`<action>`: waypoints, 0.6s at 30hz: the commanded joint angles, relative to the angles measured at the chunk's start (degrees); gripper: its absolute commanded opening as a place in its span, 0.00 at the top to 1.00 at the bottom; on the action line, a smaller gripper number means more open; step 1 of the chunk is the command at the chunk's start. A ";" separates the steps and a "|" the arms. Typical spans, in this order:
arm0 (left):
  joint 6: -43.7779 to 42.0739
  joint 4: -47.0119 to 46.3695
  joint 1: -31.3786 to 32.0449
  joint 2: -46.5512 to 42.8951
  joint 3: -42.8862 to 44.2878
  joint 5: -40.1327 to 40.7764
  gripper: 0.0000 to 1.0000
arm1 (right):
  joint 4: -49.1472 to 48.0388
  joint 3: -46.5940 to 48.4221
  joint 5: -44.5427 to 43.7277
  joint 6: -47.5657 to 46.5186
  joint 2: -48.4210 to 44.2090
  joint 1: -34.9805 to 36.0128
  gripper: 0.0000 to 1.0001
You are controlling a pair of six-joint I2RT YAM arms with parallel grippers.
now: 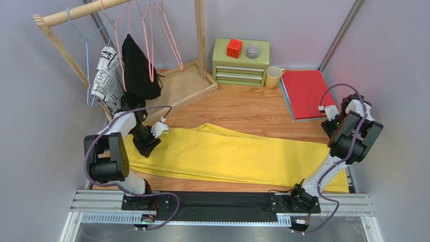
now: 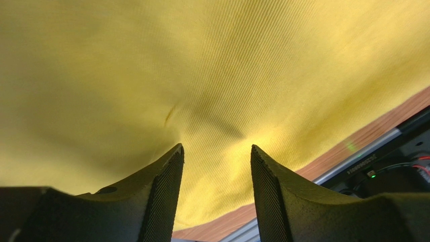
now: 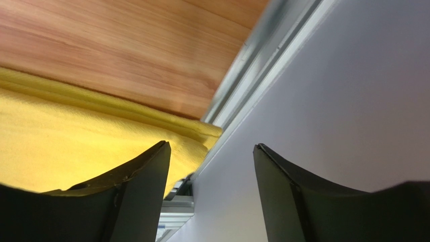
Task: Place the trousers on the hanger
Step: Fold the trousers
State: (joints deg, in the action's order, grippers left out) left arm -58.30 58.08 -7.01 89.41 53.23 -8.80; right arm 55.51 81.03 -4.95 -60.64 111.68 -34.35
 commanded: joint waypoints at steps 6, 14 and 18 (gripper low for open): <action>2.40 3.98 5.41 -15.48 4.16 -14.40 0.40 | 16.12 2.65 8.64 7.91 -7.69 -5.91 0.37; -3.30 10.38 20.78 -16.36 5.23 -19.85 0.39 | 15.60 -9.83 10.58 7.20 -12.19 -4.24 0.50; -2.61 10.12 33.17 -20.67 -0.31 -15.13 0.39 | 15.16 -10.46 10.22 7.64 -11.22 -4.24 0.53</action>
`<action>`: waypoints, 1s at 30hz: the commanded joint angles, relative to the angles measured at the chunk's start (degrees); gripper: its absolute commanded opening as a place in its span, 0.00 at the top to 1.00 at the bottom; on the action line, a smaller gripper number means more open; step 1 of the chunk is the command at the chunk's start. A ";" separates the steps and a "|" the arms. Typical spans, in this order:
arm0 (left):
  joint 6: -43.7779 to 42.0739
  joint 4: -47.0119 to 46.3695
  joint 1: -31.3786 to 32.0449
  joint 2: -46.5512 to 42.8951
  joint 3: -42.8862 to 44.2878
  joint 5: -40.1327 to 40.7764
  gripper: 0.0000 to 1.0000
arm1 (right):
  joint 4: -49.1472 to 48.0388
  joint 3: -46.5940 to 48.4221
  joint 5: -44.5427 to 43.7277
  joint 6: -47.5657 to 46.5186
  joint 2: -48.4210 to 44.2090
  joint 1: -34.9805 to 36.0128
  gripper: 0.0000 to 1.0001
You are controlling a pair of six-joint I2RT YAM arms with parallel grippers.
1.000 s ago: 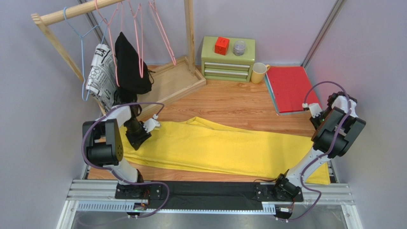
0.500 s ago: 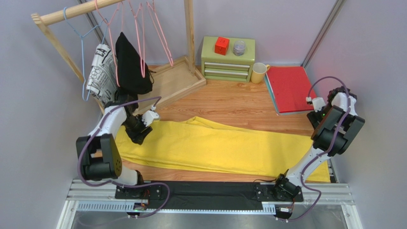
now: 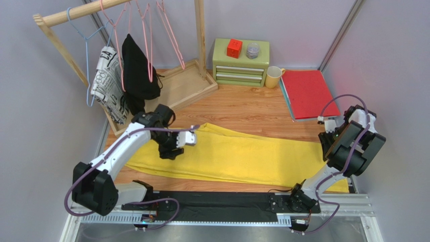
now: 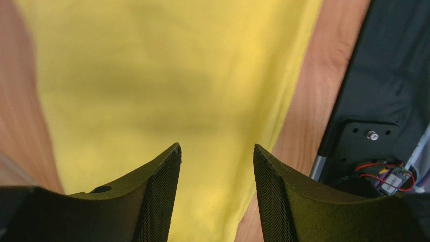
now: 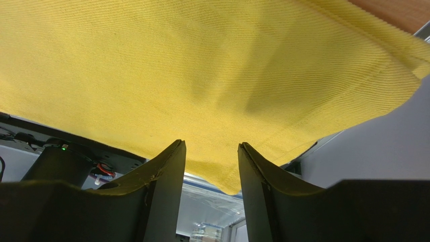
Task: Place the trousers on the hanger
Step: Fold the trousers
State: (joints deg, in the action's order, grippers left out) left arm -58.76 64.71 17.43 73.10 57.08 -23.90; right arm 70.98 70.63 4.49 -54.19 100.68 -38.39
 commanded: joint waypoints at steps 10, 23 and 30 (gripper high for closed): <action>6.03 -7.49 25.19 1.07 -12.34 12.04 0.45 | -0.32 1.70 0.17 1.72 1.53 -0.11 0.54; 6.03 -3.74 28.98 8.29 -11.12 11.87 1.00 | 0.03 4.86 0.08 2.16 3.73 -0.19 0.54; 6.03 2.71 30.38 5.81 -8.03 7.47 1.00 | 1.26 6.01 -0.10 1.90 3.55 -0.19 0.54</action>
State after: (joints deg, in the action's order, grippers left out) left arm -52.82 62.65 46.44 78.56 47.81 -12.73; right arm 71.20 74.35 4.54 -53.28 104.27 -38.44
